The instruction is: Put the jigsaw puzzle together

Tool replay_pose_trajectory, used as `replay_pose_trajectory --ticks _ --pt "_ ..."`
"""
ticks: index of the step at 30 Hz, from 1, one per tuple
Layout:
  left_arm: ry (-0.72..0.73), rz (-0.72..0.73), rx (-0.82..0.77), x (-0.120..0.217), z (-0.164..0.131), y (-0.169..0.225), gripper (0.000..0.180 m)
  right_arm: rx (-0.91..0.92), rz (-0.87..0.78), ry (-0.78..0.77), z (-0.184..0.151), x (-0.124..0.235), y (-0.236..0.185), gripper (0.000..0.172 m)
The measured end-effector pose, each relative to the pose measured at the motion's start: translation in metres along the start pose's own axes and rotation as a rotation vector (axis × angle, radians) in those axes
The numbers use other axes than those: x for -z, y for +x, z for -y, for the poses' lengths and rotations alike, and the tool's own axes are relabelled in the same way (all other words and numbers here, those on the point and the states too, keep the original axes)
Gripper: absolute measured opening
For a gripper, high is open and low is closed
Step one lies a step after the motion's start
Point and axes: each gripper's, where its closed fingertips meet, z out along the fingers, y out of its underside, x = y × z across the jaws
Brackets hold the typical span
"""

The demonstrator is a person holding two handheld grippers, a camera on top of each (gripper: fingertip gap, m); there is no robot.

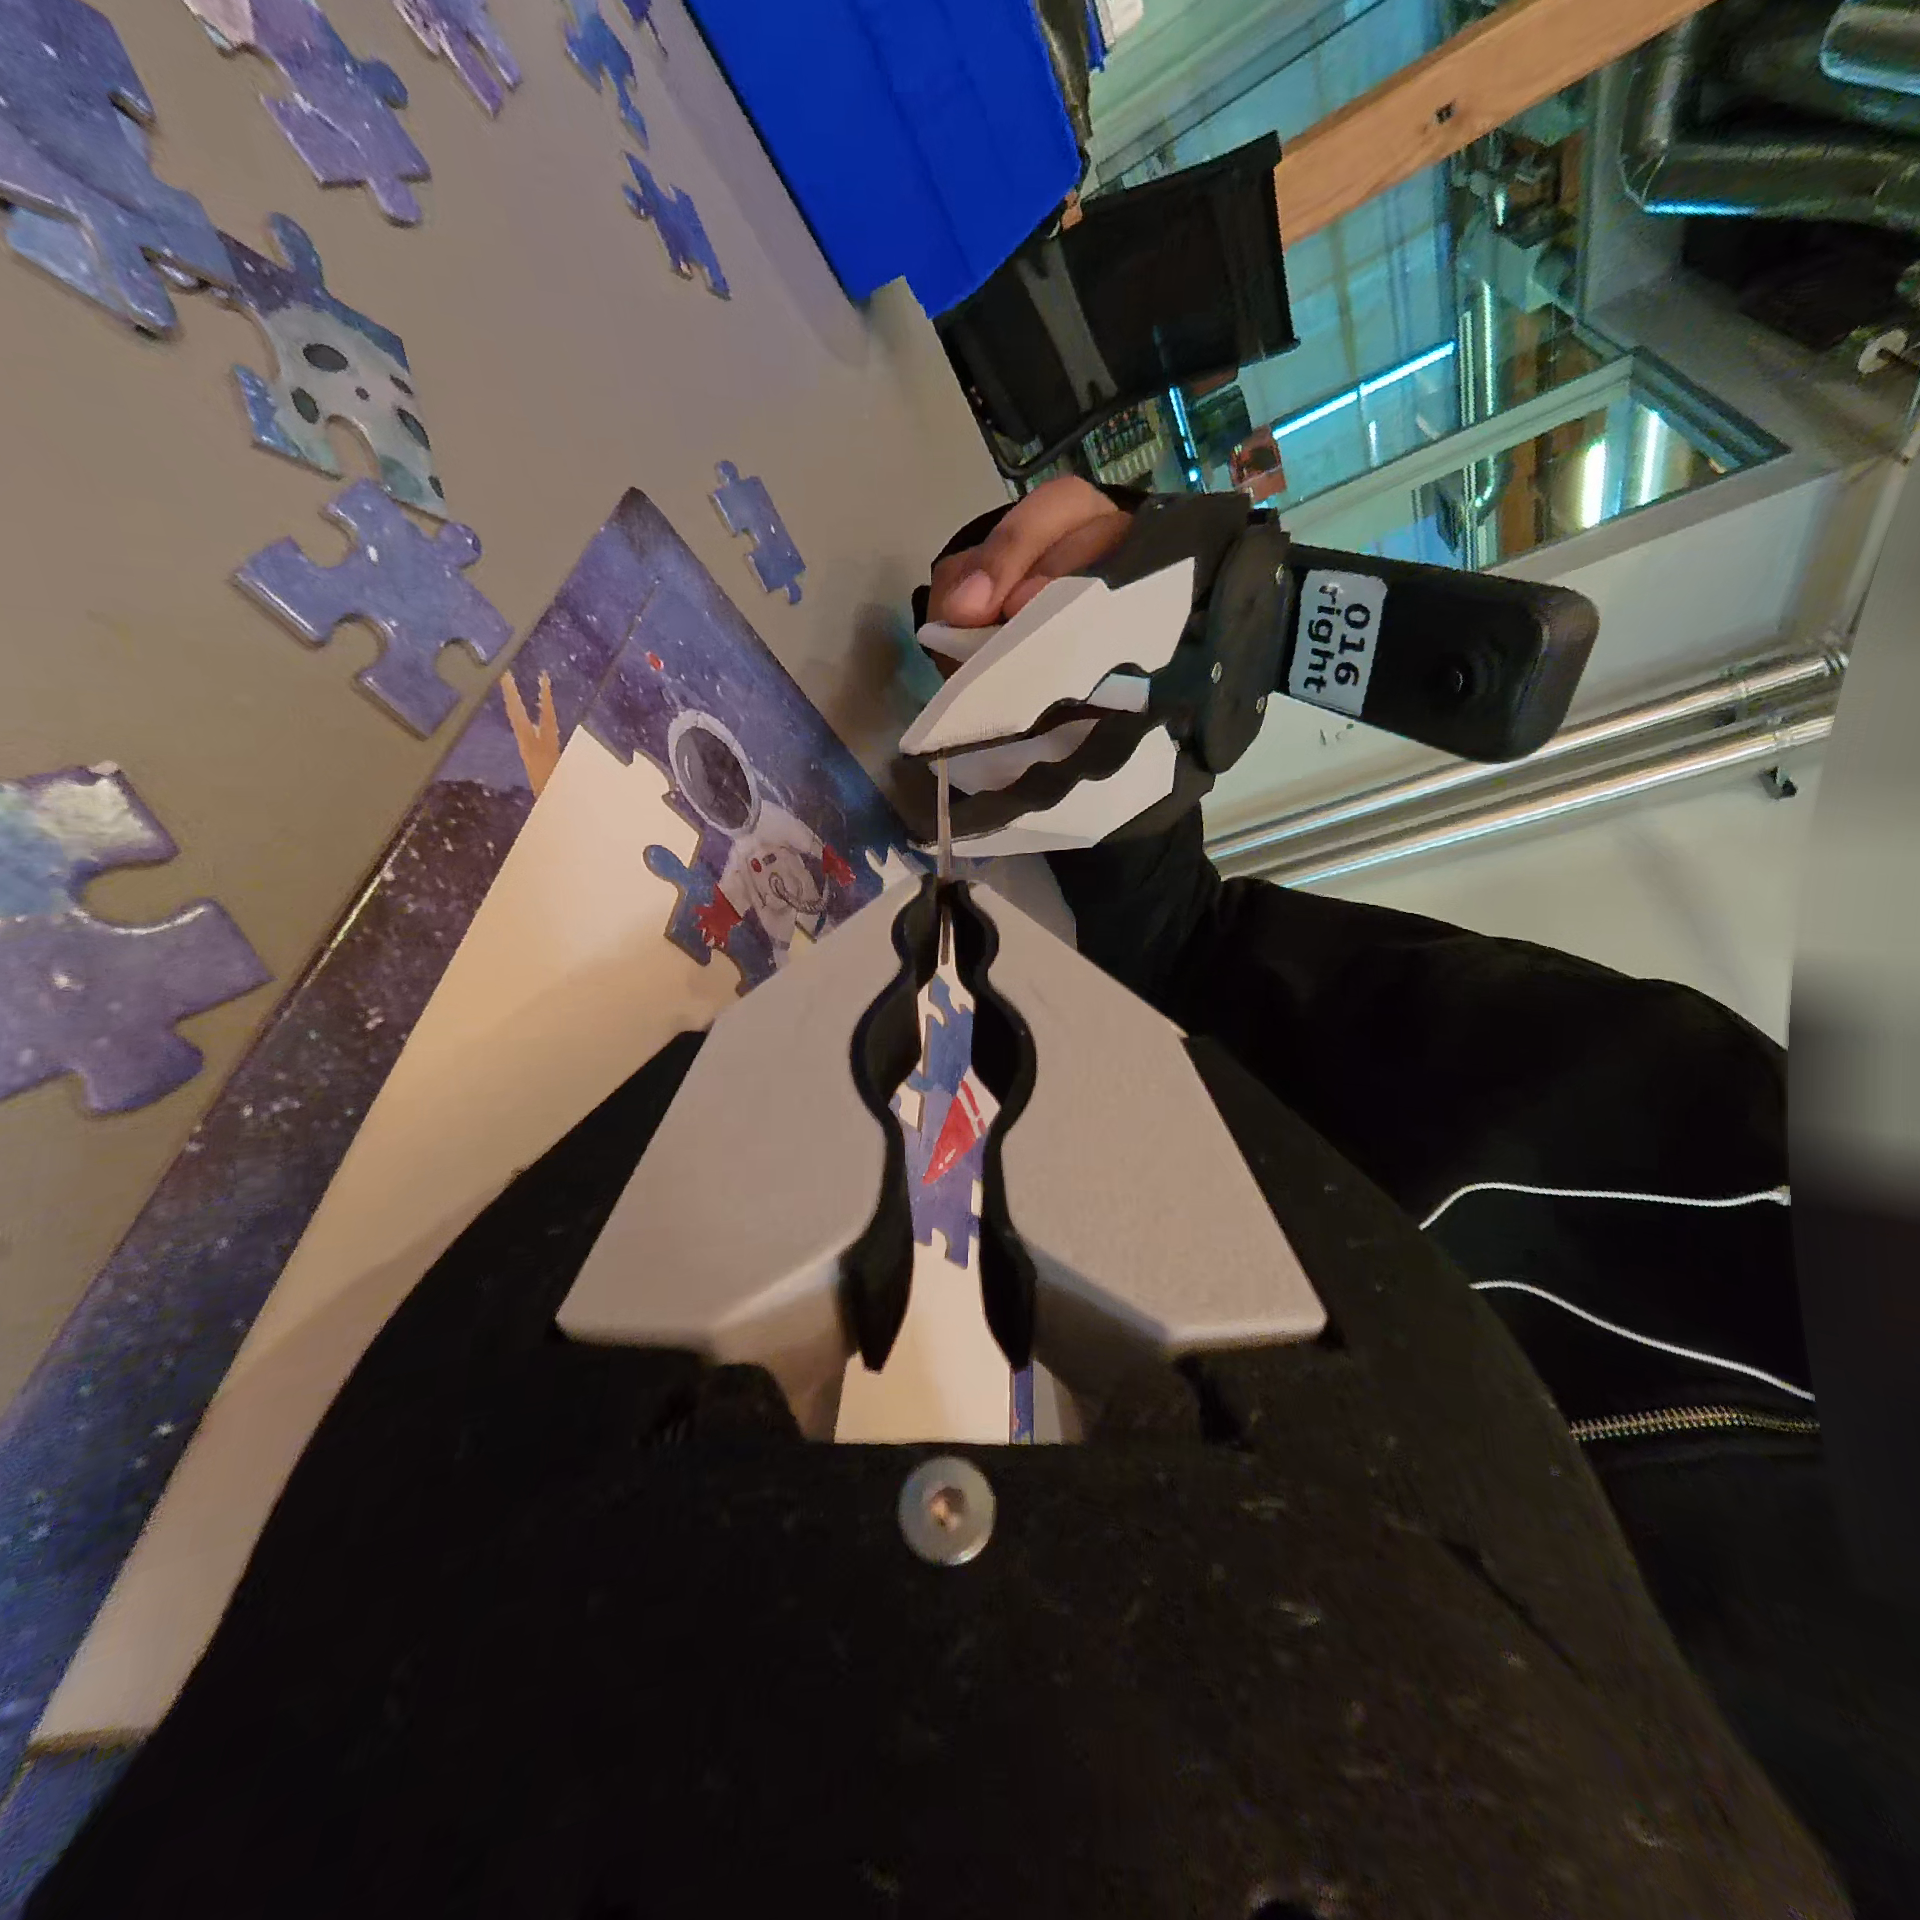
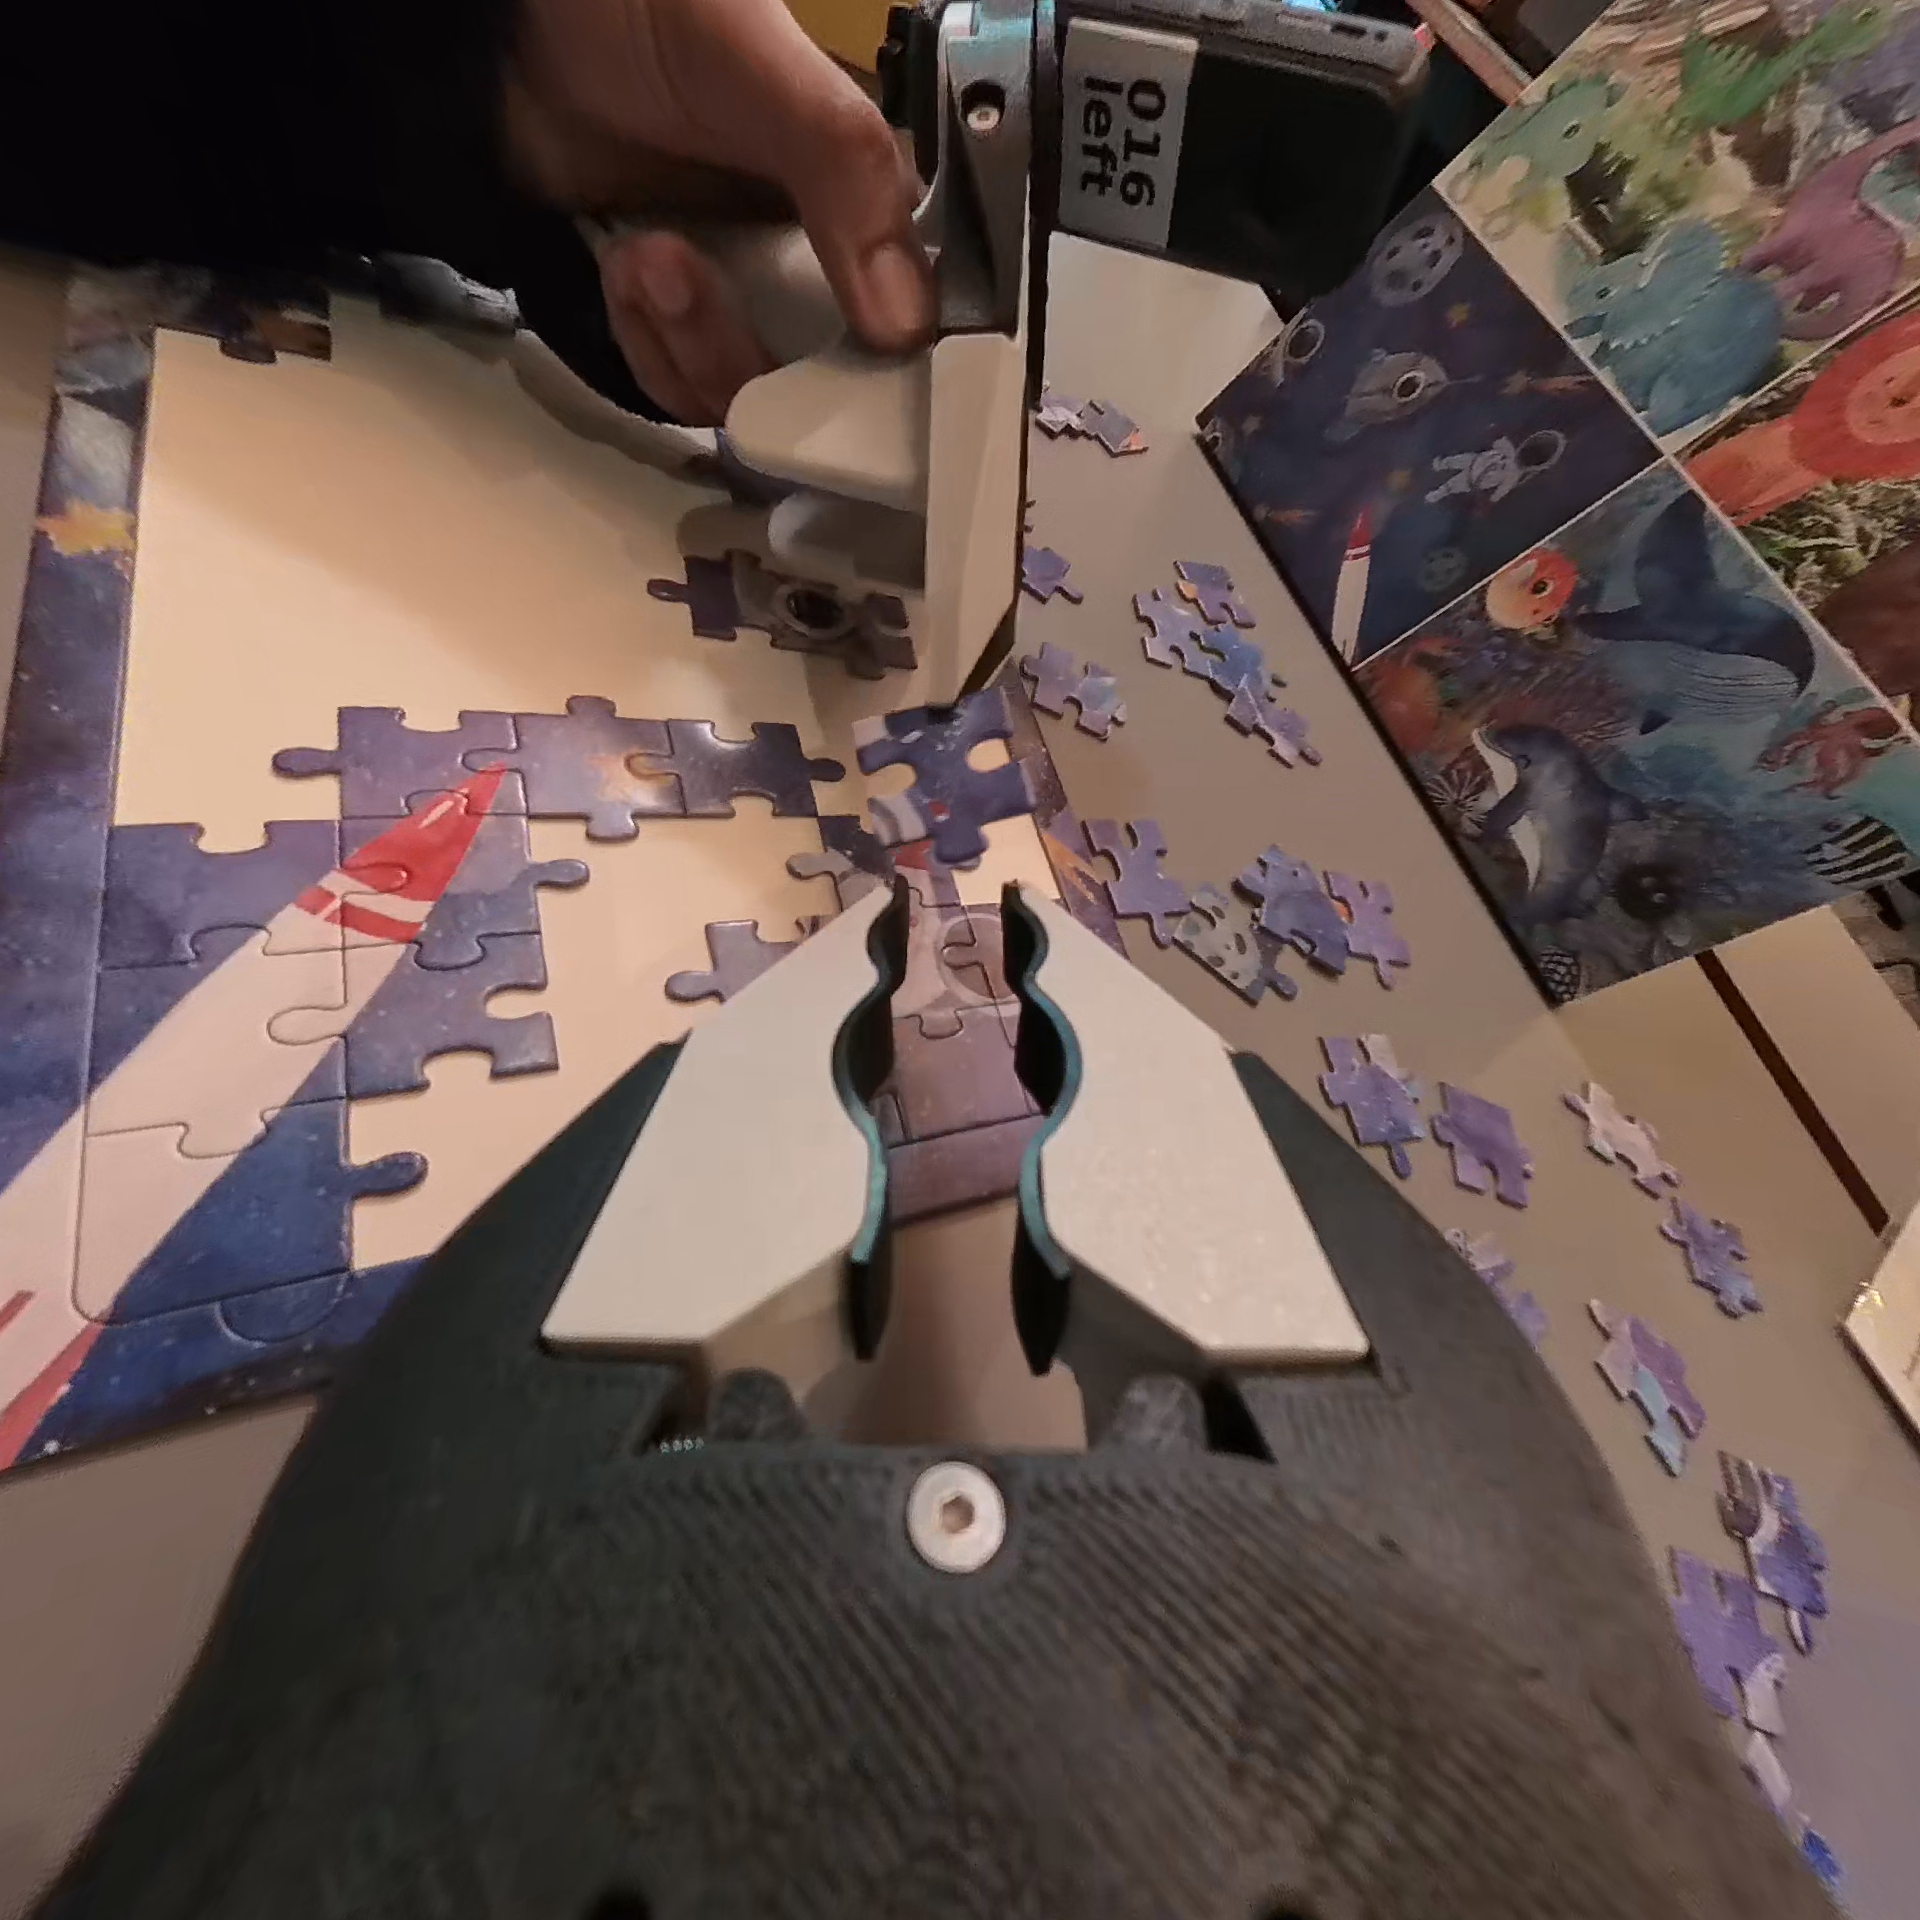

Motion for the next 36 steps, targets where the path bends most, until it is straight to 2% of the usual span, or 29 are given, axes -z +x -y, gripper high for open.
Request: replay_pose_trajectory --ticks 21,26,31,36 --pt "-0.034 0.002 -0.014 -0.005 -0.006 -0.002 0.0 0.083 -0.002 -0.006 0.002 -0.001 -0.007 0.008" --pt "0.032 0.059 -0.056 0.004 0.006 -0.005 0.016 0.074 -0.016 -0.006 0.002 0.003 -0.002 0.008" --pt "0.107 0.151 -0.121 0.017 0.02 -0.01 0.017 0.033 0.082 -0.023 -0.001 -0.001 -0.016 0.008" --pt "0.126 0.162 -0.149 0.018 0.024 -0.006 0.016 0.02 0.157 -0.112 -0.011 -0.011 -0.031 0.008"
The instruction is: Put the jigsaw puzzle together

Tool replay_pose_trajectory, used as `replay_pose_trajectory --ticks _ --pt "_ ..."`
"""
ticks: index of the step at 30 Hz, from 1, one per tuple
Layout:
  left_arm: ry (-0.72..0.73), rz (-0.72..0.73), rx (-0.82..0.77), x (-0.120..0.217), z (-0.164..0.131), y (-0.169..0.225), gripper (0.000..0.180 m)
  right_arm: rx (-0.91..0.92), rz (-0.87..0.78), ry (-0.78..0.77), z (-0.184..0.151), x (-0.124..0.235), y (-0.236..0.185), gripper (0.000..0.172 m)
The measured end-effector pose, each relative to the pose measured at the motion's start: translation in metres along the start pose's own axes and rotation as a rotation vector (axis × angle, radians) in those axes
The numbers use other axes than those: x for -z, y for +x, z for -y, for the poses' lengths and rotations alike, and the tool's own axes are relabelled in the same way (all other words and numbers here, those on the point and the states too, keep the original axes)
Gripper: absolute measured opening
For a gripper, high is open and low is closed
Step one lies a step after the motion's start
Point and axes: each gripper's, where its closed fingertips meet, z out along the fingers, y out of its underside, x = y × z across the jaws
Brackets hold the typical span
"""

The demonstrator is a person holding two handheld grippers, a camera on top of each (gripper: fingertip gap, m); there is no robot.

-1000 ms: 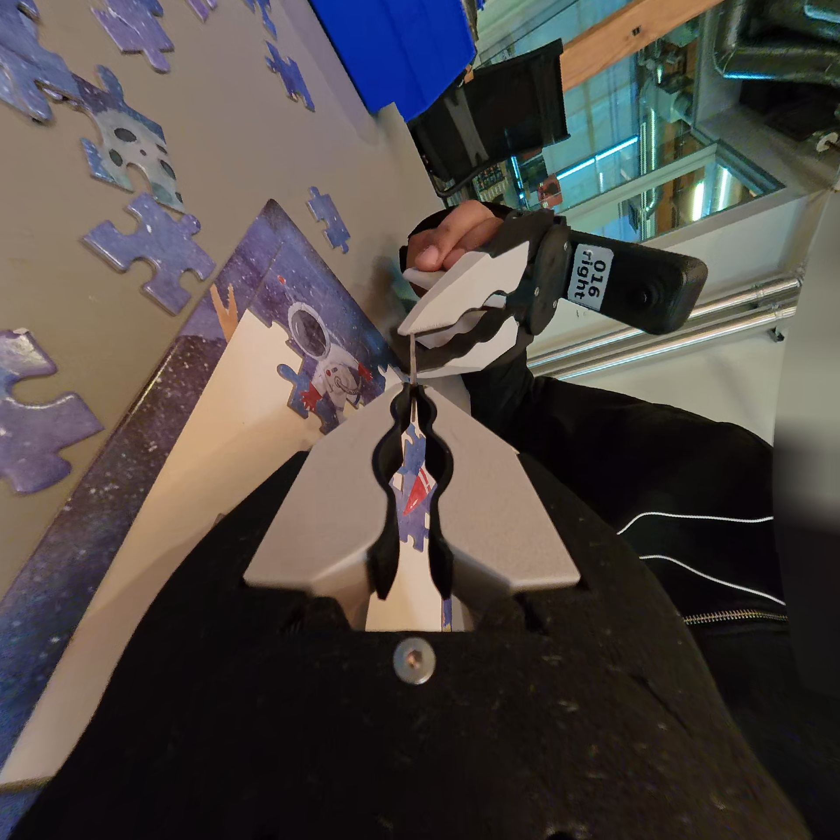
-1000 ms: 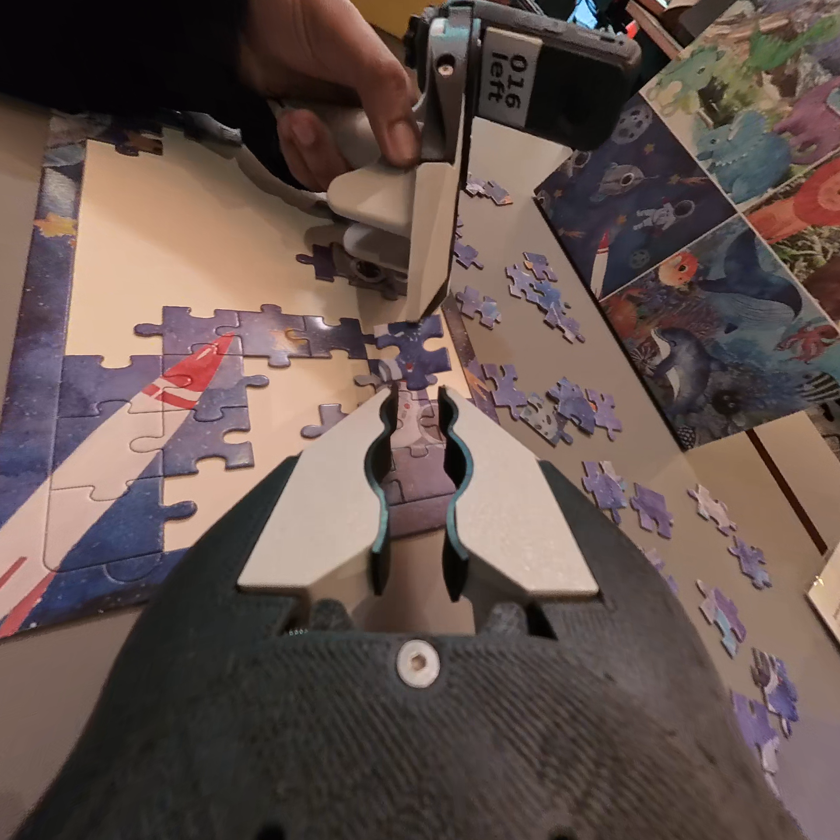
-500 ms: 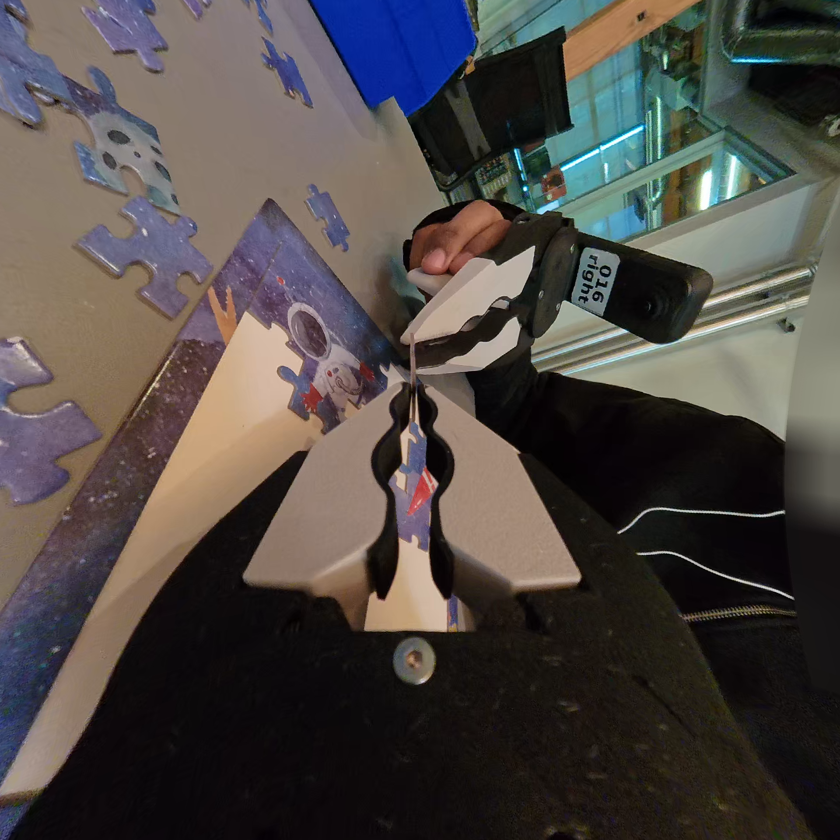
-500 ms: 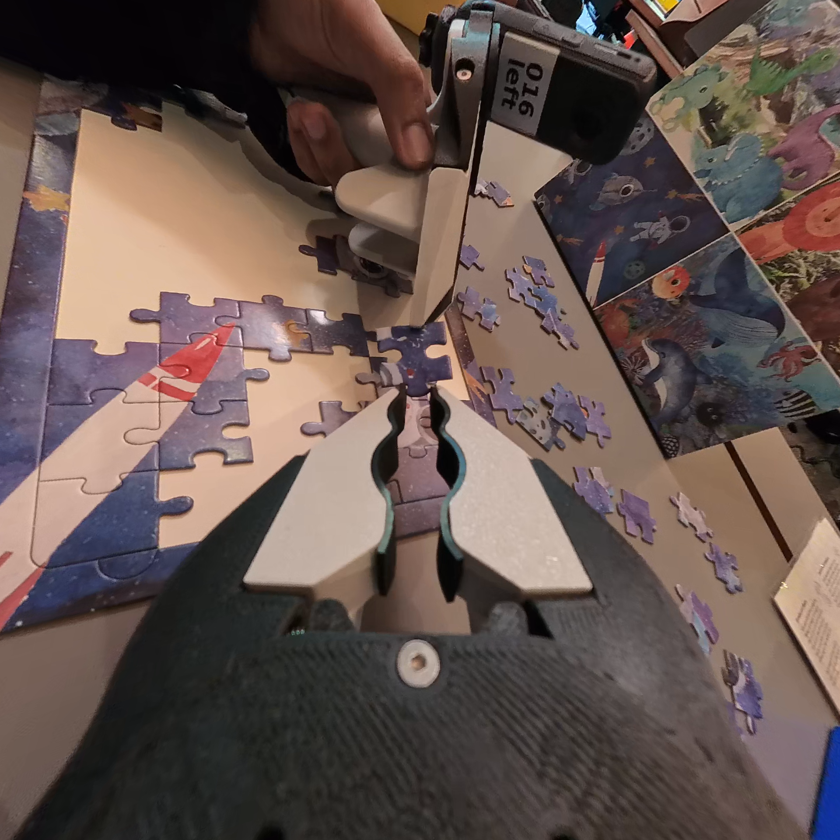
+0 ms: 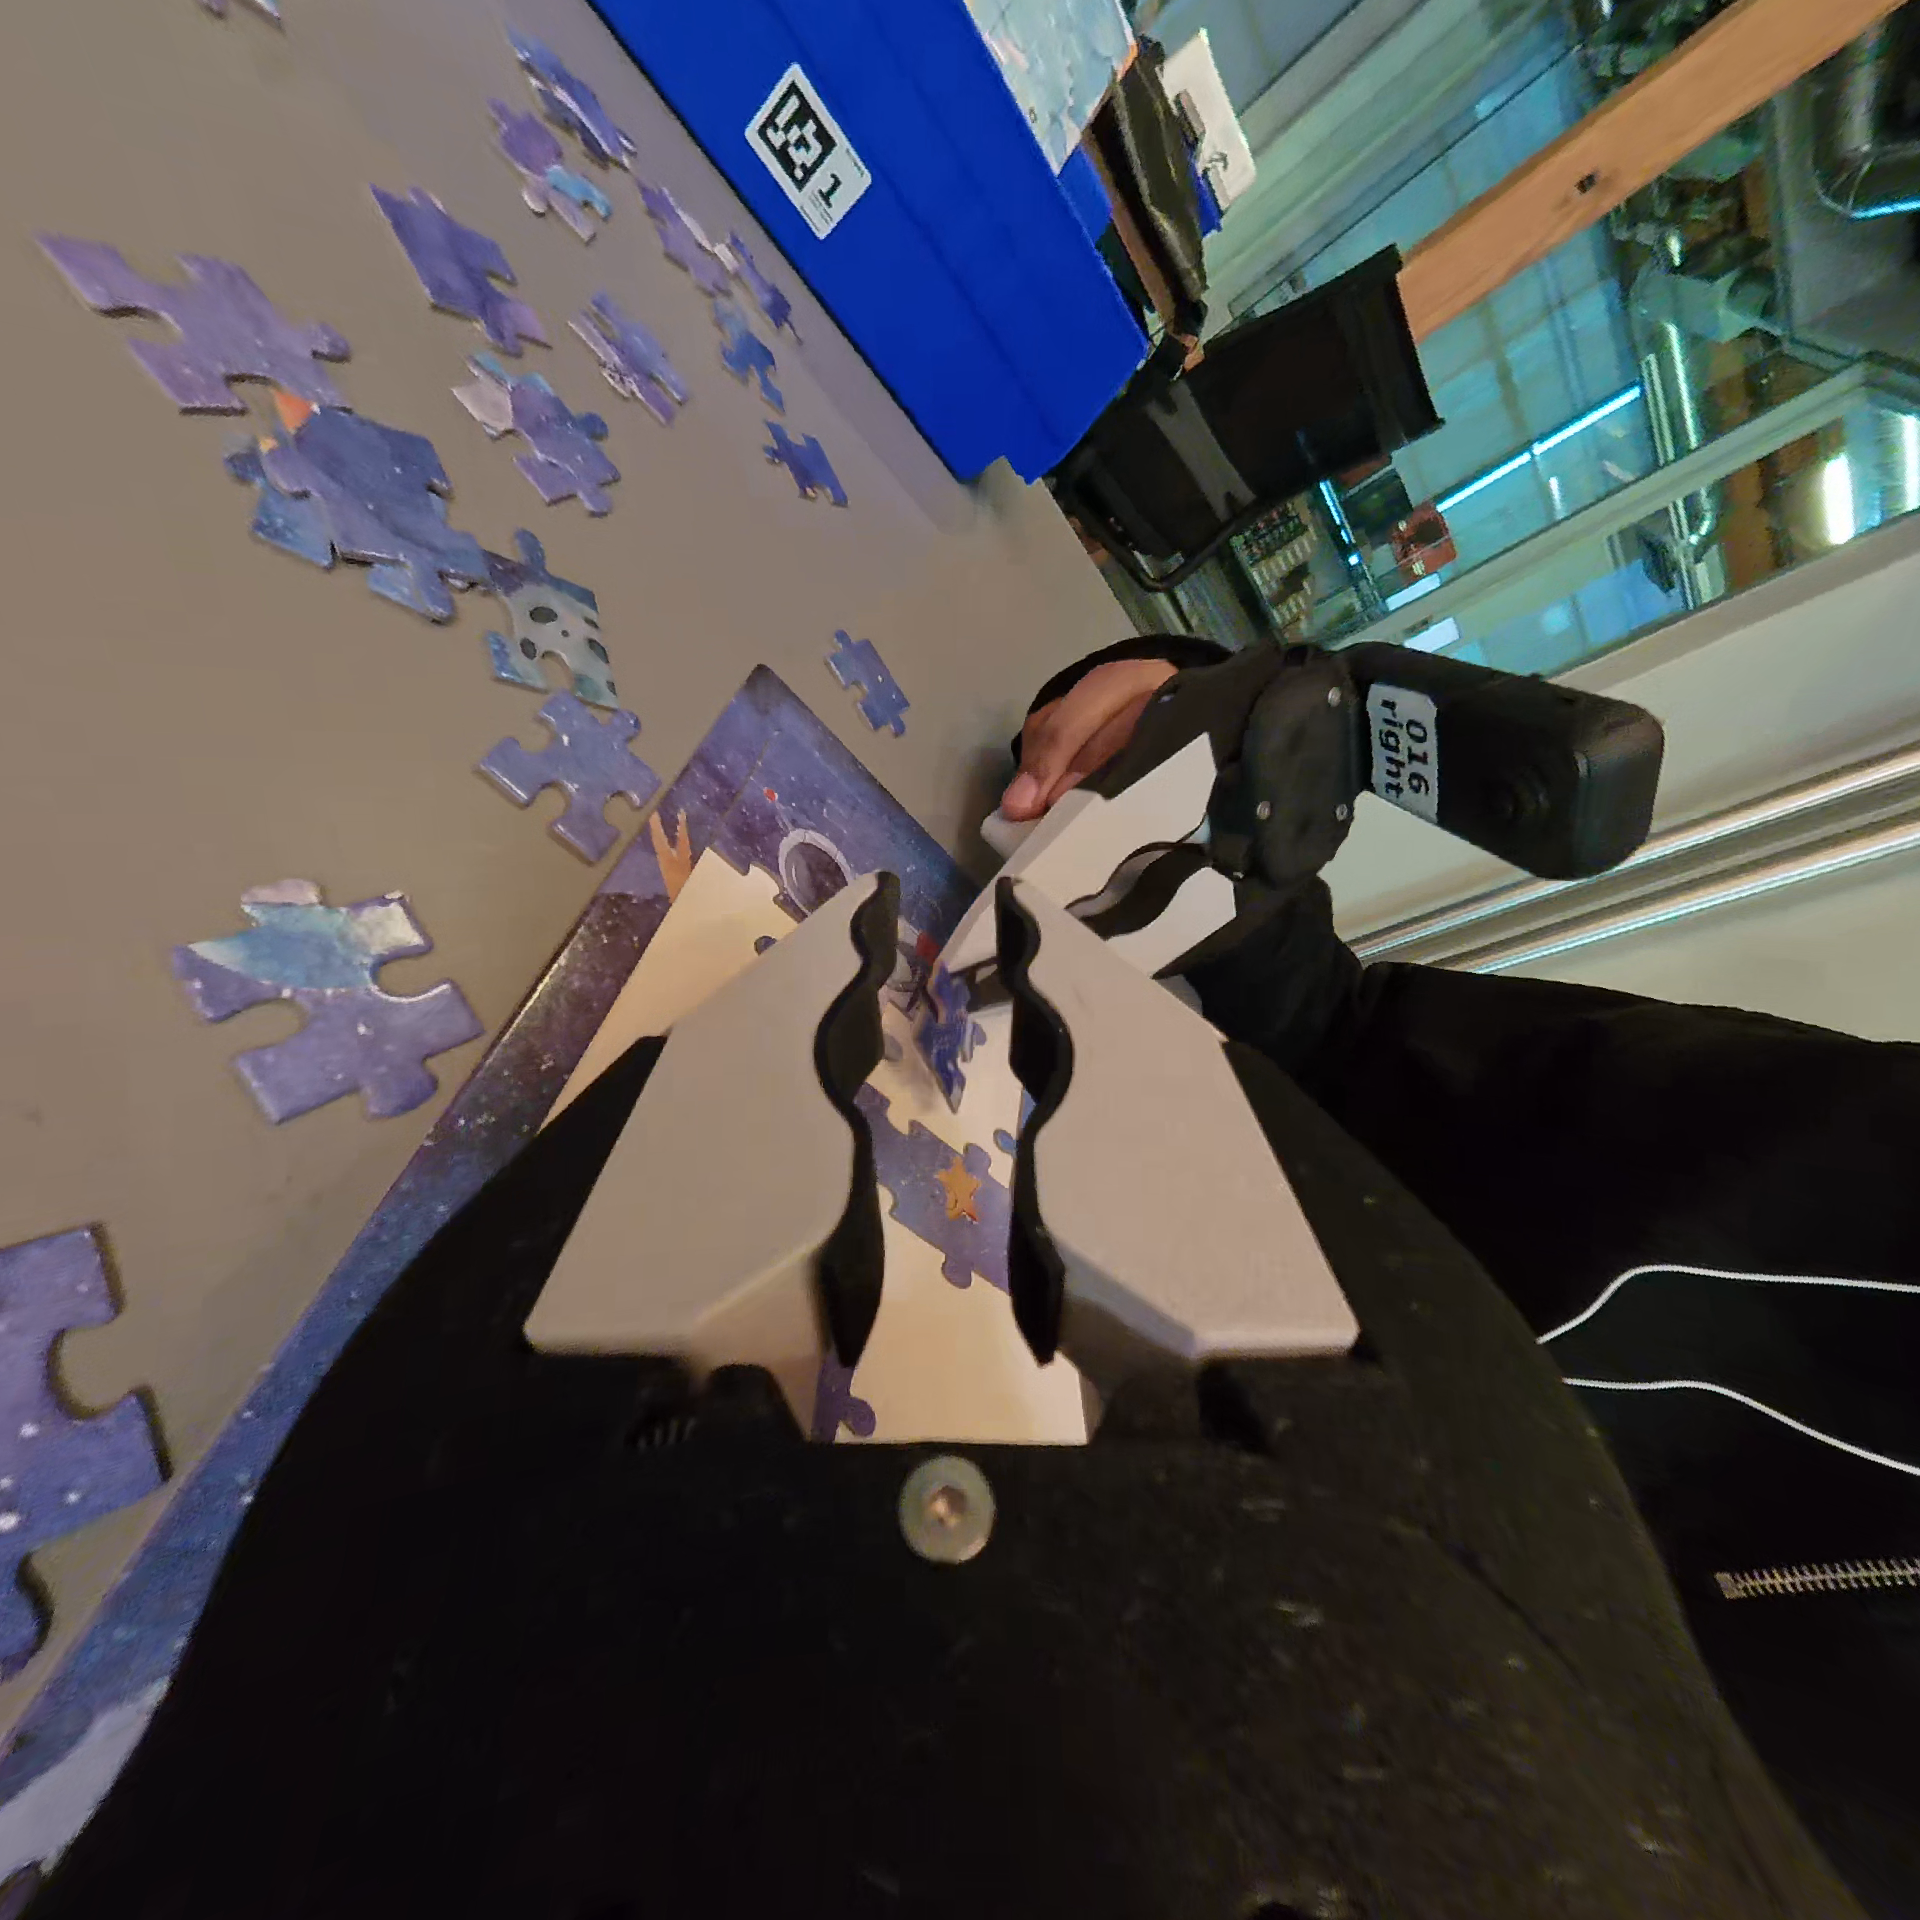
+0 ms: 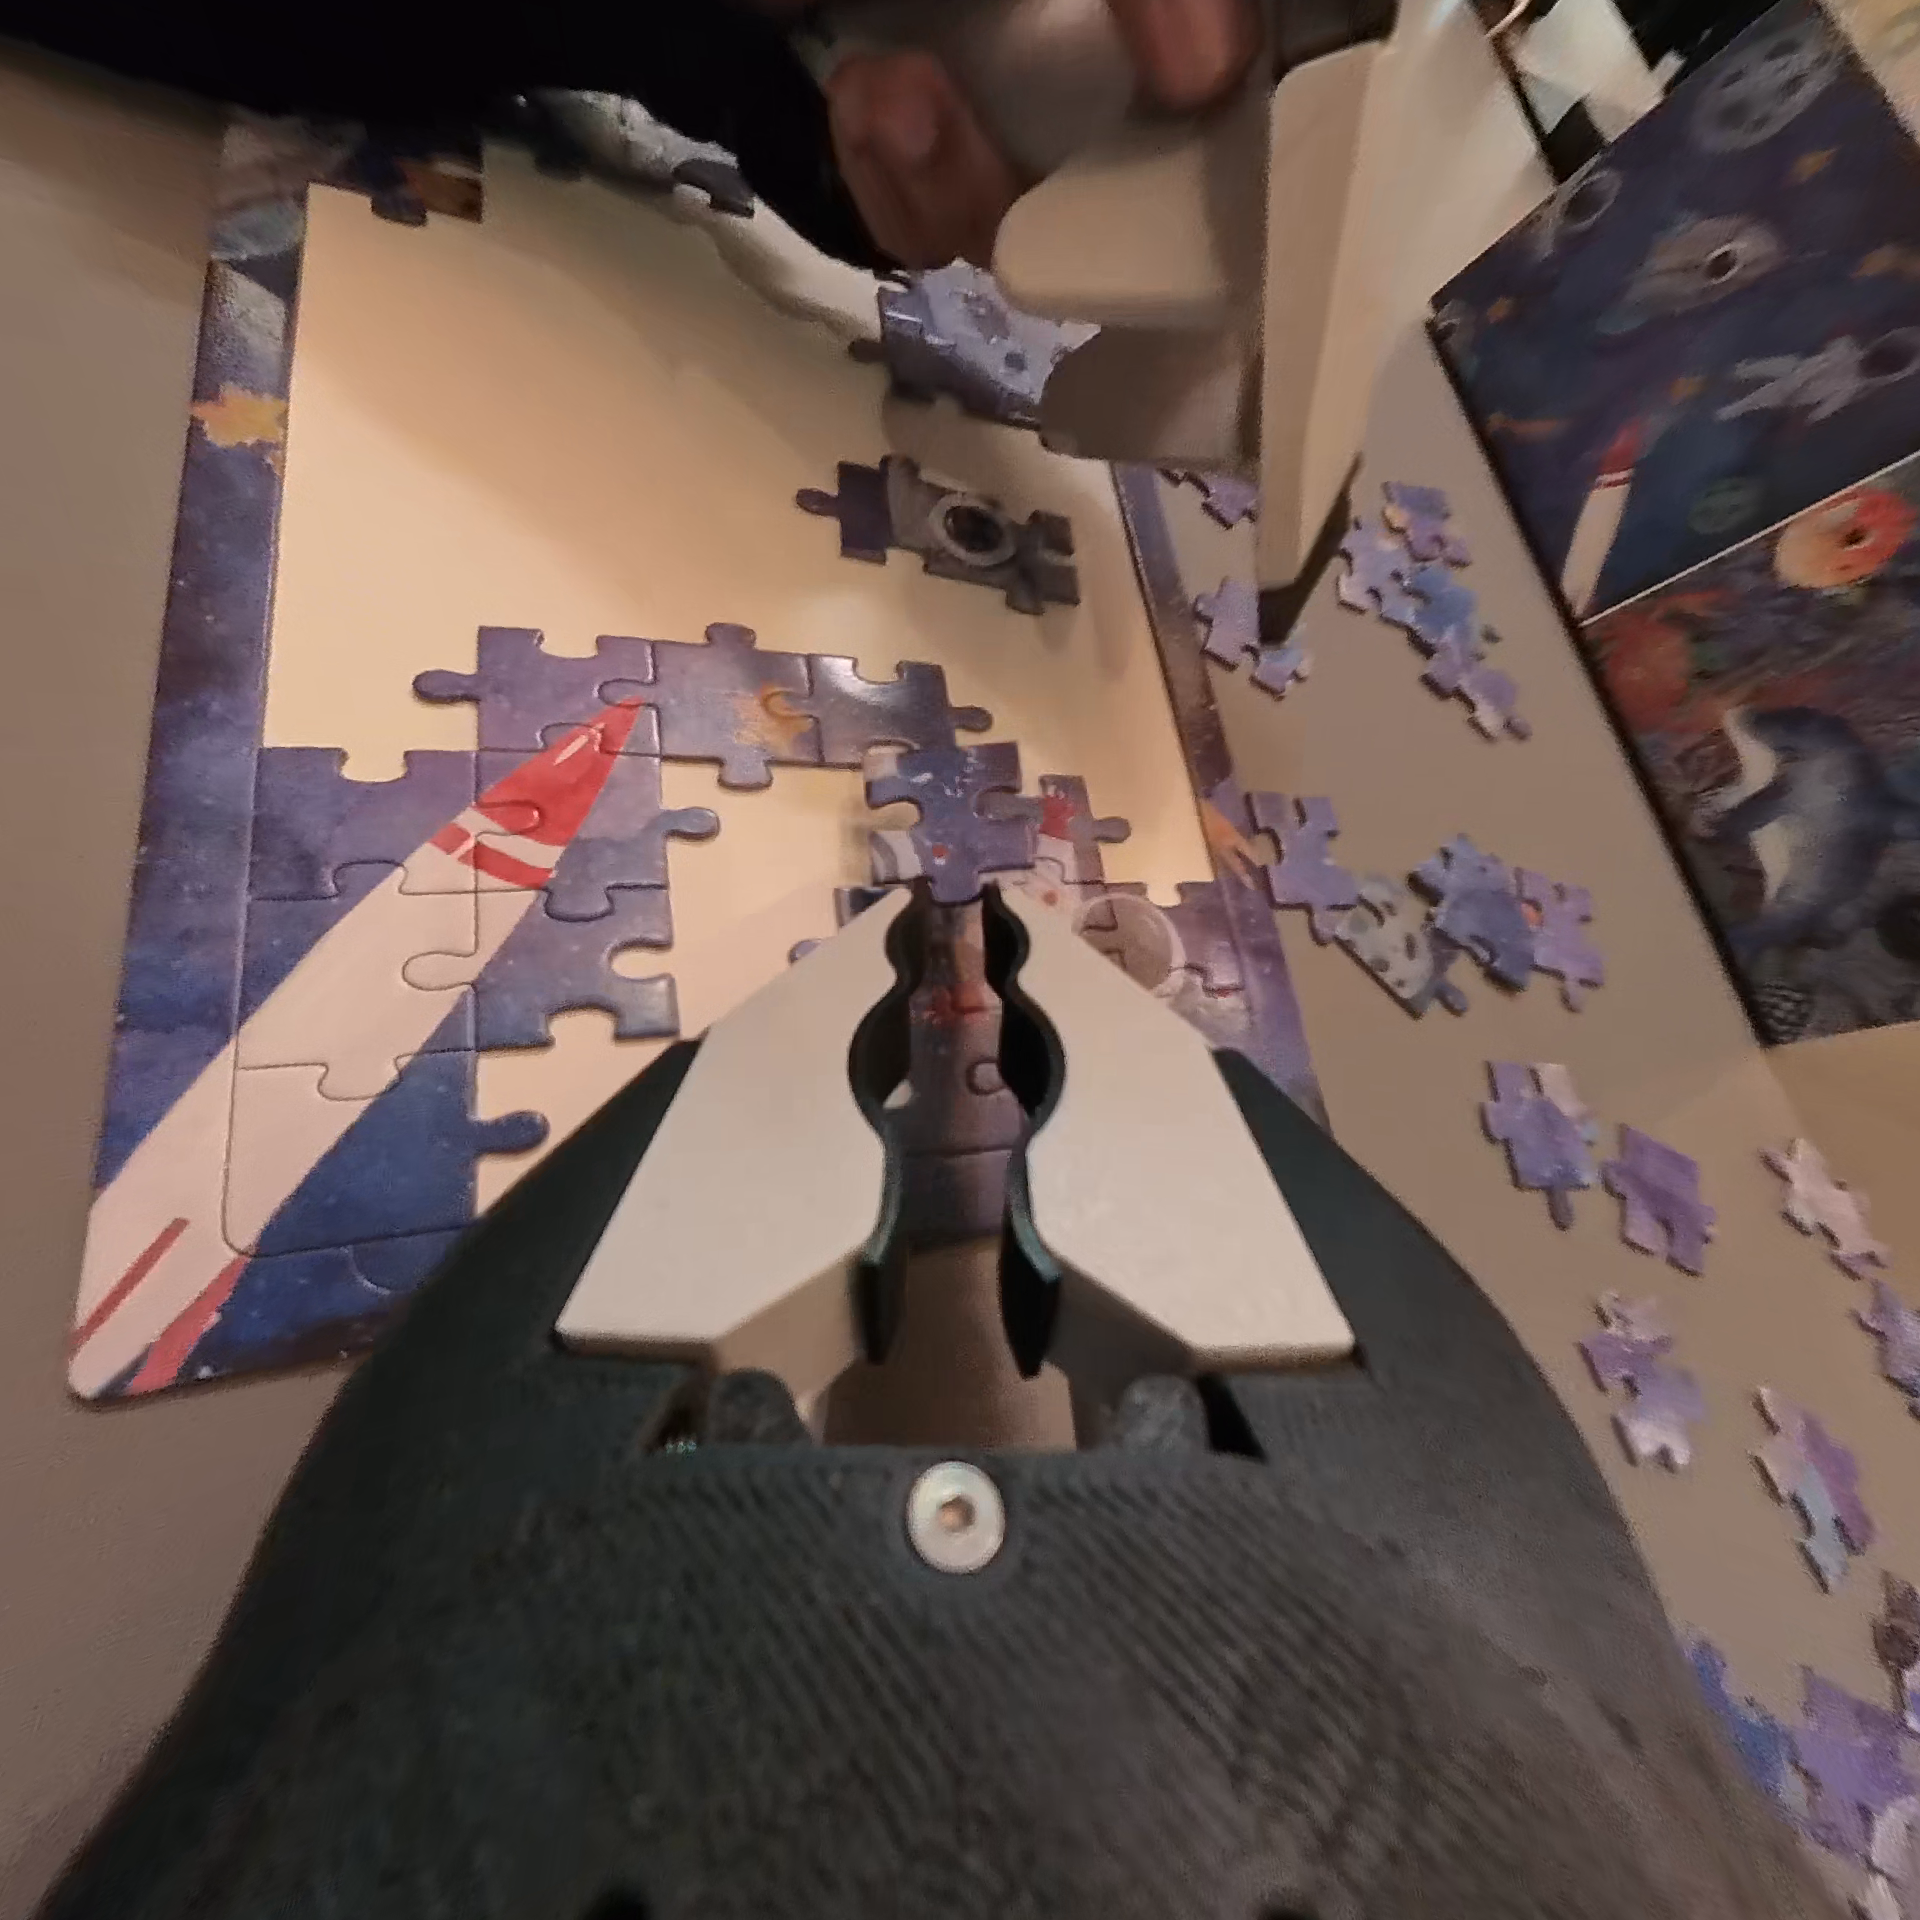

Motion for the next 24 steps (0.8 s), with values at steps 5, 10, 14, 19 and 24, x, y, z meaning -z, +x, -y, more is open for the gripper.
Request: replay_pose_trajectory --ticks 5,10,14,19,24 --pt "-0.01 0.006 -0.005 -0.0021 -0.0017 0.0004 0.016 -0.008 0.031 -0.016 0.0013 -0.0061 -0.0064 0.009" --pt "-0.007 0.006 -0.006 -0.0016 -0.0011 0.0012 0.015 -0.024 0.037 -0.018 0.0011 -0.0063 -0.006 0.009" --pt "-0.006 0.006 -0.007 -0.0015 -0.0009 0.0015 0.015 -0.031 0.04 -0.017 0.0006 -0.0059 -0.0057 0.009" --pt "-0.007 0.006 -0.007 -0.0017 -0.001 0.0015 0.015 -0.034 0.035 -0.017 0.0 -0.0055 -0.0046 0.009" --pt "-0.004 0.005 -0.007 -0.0015 -0.0005 0.0016 0.015 -0.036 0.035 -0.016 -0.0004 -0.0052 -0.0044 0.009"
